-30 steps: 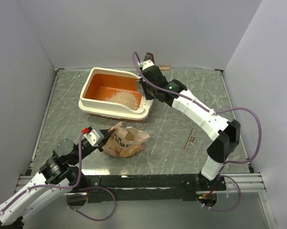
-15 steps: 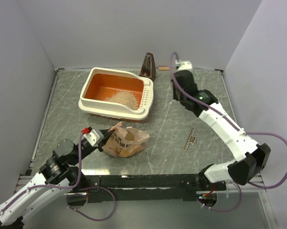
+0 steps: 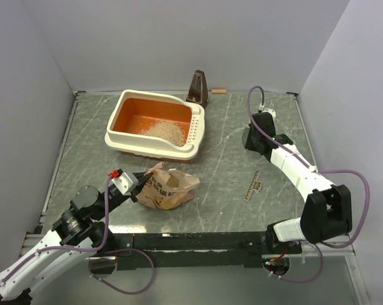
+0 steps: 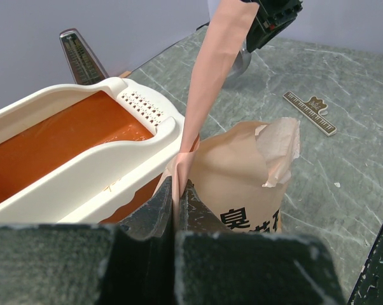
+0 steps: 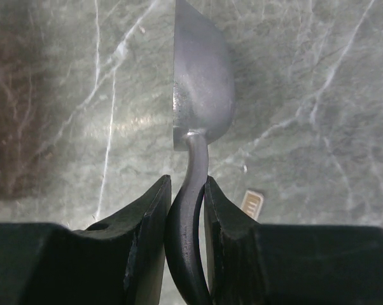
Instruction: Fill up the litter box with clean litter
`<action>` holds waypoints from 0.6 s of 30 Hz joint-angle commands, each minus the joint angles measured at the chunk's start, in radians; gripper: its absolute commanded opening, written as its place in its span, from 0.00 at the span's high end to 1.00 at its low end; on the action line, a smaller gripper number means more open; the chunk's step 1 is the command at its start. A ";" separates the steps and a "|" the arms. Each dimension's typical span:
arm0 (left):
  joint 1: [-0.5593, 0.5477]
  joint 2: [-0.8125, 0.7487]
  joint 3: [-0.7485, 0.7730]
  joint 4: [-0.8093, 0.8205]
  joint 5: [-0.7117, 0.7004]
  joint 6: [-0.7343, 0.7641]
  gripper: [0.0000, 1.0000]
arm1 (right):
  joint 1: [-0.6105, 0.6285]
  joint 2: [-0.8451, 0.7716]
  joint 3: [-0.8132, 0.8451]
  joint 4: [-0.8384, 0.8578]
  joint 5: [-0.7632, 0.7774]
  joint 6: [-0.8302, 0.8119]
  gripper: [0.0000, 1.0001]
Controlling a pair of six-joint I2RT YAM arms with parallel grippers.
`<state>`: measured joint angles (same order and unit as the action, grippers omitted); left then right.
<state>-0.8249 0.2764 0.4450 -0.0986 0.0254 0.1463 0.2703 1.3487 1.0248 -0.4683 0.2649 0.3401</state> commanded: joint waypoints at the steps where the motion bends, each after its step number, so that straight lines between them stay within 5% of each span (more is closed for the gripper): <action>1: 0.001 -0.025 0.032 0.160 -0.008 0.016 0.99 | -0.051 0.046 -0.014 0.163 -0.084 0.076 1.00; 6: 0.001 -0.022 0.032 0.158 -0.007 0.015 0.99 | -0.083 0.147 0.000 0.177 -0.141 0.111 0.99; 13: 0.001 -0.013 0.031 0.157 -0.007 0.015 0.99 | -0.125 0.259 0.021 0.165 -0.208 0.134 0.61; 18: 0.001 -0.008 0.029 0.158 -0.007 0.018 0.99 | -0.125 0.273 0.037 0.148 -0.217 0.135 0.46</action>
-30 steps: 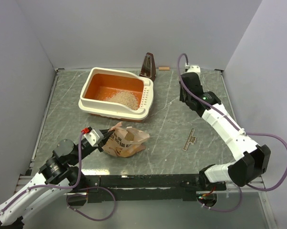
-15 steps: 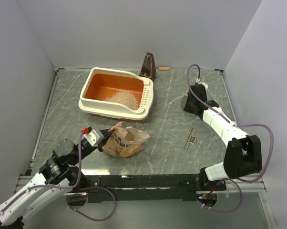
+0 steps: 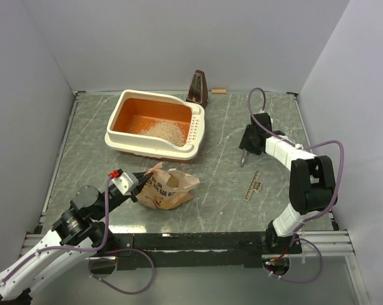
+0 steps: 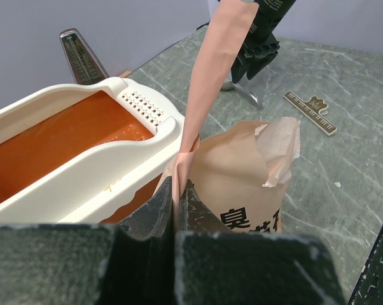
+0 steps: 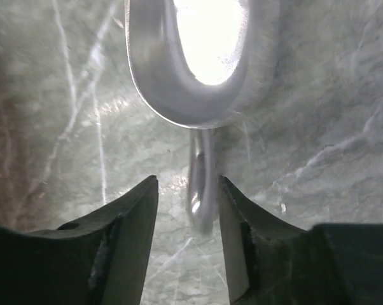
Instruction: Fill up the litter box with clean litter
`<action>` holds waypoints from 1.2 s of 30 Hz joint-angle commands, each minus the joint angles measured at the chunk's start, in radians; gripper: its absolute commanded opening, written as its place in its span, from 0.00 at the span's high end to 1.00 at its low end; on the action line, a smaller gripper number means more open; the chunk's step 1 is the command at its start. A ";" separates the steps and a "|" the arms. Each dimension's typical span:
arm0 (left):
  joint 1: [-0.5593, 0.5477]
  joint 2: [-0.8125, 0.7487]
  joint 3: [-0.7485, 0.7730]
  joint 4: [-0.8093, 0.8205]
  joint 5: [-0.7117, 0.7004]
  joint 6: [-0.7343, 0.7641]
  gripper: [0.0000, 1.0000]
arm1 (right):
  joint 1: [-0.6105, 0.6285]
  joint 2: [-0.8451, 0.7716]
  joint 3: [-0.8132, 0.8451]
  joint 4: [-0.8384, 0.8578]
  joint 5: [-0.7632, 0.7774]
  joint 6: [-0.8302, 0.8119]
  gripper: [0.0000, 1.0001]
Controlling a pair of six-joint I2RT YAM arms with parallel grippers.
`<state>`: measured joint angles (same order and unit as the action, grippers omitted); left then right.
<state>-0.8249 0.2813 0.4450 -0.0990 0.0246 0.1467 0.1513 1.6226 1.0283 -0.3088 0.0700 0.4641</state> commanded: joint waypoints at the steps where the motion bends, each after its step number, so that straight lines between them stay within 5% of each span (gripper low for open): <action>1: 0.001 -0.011 0.031 0.159 -0.006 0.016 0.99 | -0.007 0.002 0.041 -0.030 -0.022 0.013 0.45; 10: 0.001 -0.019 0.032 0.151 -0.021 0.024 0.99 | 0.020 -0.219 0.012 -0.012 -0.065 -0.028 0.34; 22: 0.001 -0.051 0.096 0.044 -0.080 0.067 0.99 | 0.339 -0.512 -0.138 0.207 -0.515 -0.326 0.29; 28: 0.001 -0.050 0.182 -0.027 -0.109 0.076 0.99 | 0.382 -0.587 -0.290 0.410 -0.723 -0.399 0.27; 36: 0.001 -0.074 0.267 -0.114 -0.144 0.114 0.99 | 0.416 -0.649 -0.313 0.427 -0.883 -0.550 0.23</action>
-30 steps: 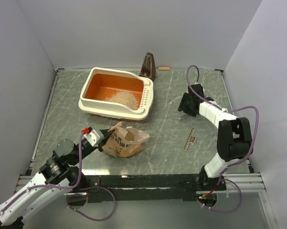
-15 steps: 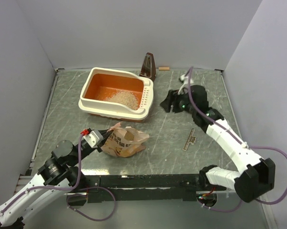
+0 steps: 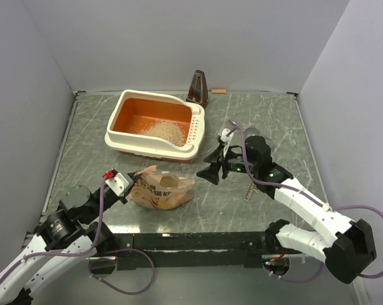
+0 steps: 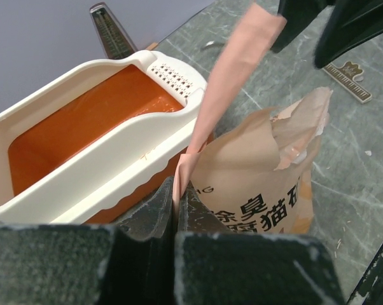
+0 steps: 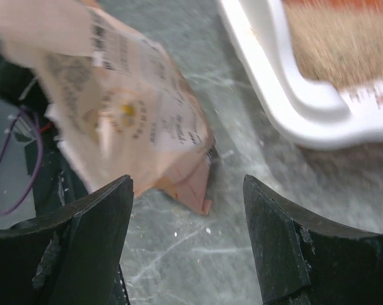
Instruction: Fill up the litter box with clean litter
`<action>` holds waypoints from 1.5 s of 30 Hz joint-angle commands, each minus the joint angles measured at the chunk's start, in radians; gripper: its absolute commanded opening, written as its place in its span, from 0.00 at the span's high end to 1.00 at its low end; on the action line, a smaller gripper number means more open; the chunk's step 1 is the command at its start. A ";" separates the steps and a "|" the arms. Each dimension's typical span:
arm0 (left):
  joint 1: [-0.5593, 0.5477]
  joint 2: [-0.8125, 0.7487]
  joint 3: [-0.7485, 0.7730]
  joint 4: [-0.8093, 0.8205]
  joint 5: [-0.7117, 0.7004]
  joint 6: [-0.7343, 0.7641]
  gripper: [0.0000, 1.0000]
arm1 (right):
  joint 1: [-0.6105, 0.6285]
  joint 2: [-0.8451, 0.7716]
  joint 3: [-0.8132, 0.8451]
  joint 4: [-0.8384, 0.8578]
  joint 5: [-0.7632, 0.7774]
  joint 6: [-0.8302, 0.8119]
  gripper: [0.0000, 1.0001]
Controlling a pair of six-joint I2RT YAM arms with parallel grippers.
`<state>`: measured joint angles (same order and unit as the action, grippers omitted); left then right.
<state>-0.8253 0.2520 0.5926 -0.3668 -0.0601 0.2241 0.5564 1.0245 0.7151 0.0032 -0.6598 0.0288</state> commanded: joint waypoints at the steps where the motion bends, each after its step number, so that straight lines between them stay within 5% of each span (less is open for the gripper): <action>1: 0.002 -0.045 0.125 0.149 -0.061 0.044 0.99 | 0.014 -0.052 0.000 0.116 -0.175 -0.134 0.23; 7: 0.002 -0.011 0.182 0.111 -0.075 0.080 0.99 | 0.048 -0.043 0.032 0.006 -0.290 -0.279 0.23; 17: 0.002 0.041 0.187 0.120 -0.053 0.078 0.99 | 0.140 0.103 0.119 -0.049 -0.250 -0.389 0.22; 38: 0.002 0.035 0.200 0.088 -0.076 0.061 0.99 | 0.218 0.348 0.156 0.329 -0.343 -0.176 0.26; 41: 0.003 0.030 0.202 0.085 -0.078 0.057 0.99 | 0.218 0.379 0.152 0.388 -0.347 -0.138 0.36; 43: 0.002 0.029 0.207 0.077 -0.080 0.055 0.99 | 0.218 0.397 0.167 0.356 -0.347 -0.135 0.60; 45: 0.002 0.029 0.211 0.072 -0.078 0.052 0.99 | 0.215 0.399 0.185 0.308 -0.325 -0.153 1.00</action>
<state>-0.8242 0.3092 0.6968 -0.4999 -0.1211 0.2901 0.7681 1.4120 0.8345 0.2909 -0.9646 -0.1253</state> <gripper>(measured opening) 0.049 0.305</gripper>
